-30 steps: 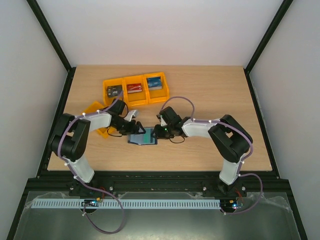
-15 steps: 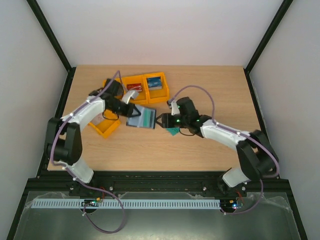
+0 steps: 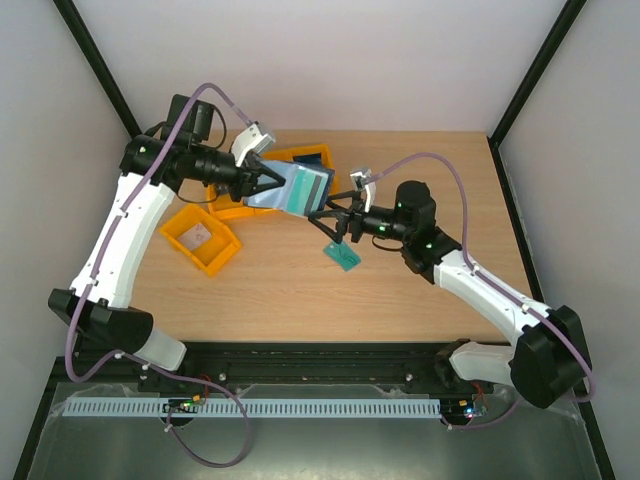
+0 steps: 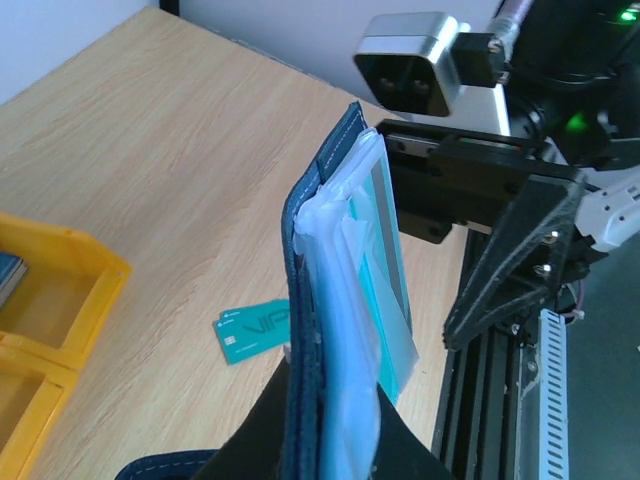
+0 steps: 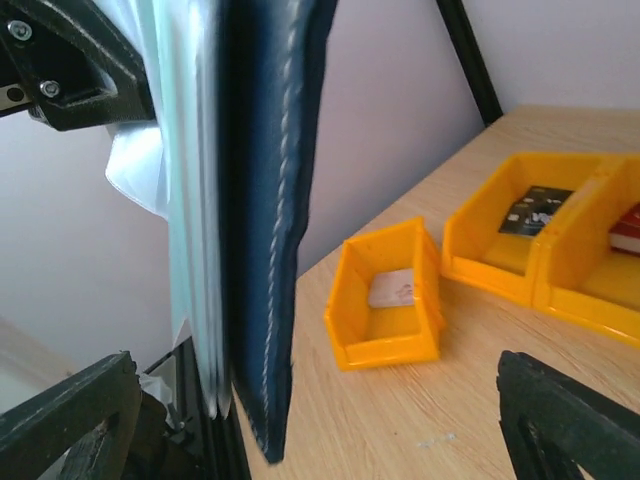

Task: Take the credit cards out of the card holder
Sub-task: Pick up the card holder from the center of the board.

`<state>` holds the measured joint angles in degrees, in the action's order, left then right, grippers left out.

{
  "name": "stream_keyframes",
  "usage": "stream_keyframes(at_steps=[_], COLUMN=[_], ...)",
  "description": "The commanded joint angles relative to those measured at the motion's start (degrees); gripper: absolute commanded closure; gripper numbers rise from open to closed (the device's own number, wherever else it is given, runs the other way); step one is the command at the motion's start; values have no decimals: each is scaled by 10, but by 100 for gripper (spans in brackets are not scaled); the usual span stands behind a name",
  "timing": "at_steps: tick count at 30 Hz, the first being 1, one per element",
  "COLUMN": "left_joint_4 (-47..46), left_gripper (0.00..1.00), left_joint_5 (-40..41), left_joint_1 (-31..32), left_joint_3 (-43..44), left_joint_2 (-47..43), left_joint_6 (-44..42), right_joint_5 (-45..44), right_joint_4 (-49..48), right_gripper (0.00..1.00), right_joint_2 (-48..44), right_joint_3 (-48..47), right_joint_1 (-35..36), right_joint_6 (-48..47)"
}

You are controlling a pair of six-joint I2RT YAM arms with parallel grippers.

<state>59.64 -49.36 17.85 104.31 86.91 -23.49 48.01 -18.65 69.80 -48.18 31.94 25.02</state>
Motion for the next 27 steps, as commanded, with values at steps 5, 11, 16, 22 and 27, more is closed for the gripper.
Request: stream_keyframes(at_steps=[5, 11, 16, 22, 27], left_joint_4=[71, 72, -32, -110, -123], left_gripper=[98, 98, 35, 14, 23], left_joint_5=[-10, -4, 96, 132, 137], left_joint_1=[27, 30, 7, -90, -96], left_joint_3=[44, 37, -19, -56, -67], left_joint_2=[-13, -16, -23, -36, -42], left_joint_6=[-39, -41, 67, 126, 132], right_joint_5=[71, 68, -6, -205, -344], right_joint_4=[-75, -98, -27, 164, 293], right_gripper=[50, 98, 98, 98, 98], right_joint_2=[6, -12, -15, 36, 95], right_joint_3=[-36, -20, -31, -96, -168], right_joint_1=[2, 2, 2, 2, 22], right_joint_6=[26, 46, 31, 23, 19])
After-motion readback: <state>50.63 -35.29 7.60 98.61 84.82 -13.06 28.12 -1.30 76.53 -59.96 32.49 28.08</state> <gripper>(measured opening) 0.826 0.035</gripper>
